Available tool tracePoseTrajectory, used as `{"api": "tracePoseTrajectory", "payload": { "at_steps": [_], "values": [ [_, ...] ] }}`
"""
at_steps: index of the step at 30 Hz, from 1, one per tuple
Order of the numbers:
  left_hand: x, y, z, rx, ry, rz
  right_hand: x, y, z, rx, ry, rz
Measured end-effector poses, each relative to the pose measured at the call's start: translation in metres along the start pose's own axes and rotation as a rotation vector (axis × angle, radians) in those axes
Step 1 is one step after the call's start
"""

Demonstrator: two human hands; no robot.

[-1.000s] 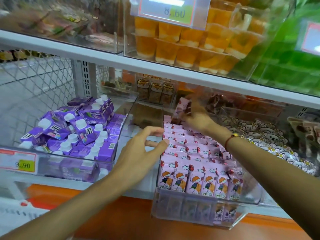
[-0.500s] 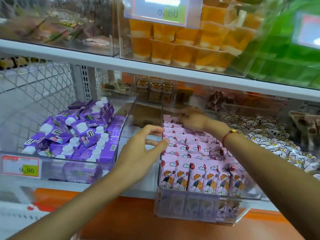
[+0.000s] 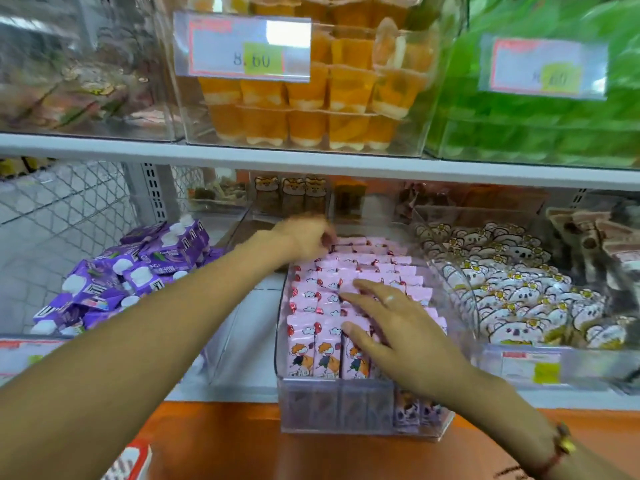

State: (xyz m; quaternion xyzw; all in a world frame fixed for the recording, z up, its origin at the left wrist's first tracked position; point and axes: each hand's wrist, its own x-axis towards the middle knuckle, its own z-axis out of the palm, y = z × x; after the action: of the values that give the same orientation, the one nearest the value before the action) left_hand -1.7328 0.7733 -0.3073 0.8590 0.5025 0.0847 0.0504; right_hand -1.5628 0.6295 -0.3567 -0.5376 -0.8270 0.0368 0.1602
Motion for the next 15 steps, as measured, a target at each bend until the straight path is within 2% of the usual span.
{"api": "tracePoseTrajectory", "payload": {
  "at_steps": [3, 8, 10, 15],
  "values": [
    [0.012, -0.003, 0.006, 0.099, -0.119, -0.030, 0.002, 0.003, 0.002, 0.015, 0.007, -0.008],
    [0.016, -0.003, 0.003, 0.123, -0.027, -0.036, 0.004, 0.003, 0.002, 0.015, 0.016, -0.006],
    [0.016, -0.002, 0.001, 0.011, 0.054, -0.075, 0.003, 0.003, 0.002, 0.023, 0.011, -0.001],
    [0.003, 0.007, -0.006, -0.552, 0.373, -0.245, 0.002, 0.001, 0.000, 0.037, -0.002, 0.004]
  ]
}}
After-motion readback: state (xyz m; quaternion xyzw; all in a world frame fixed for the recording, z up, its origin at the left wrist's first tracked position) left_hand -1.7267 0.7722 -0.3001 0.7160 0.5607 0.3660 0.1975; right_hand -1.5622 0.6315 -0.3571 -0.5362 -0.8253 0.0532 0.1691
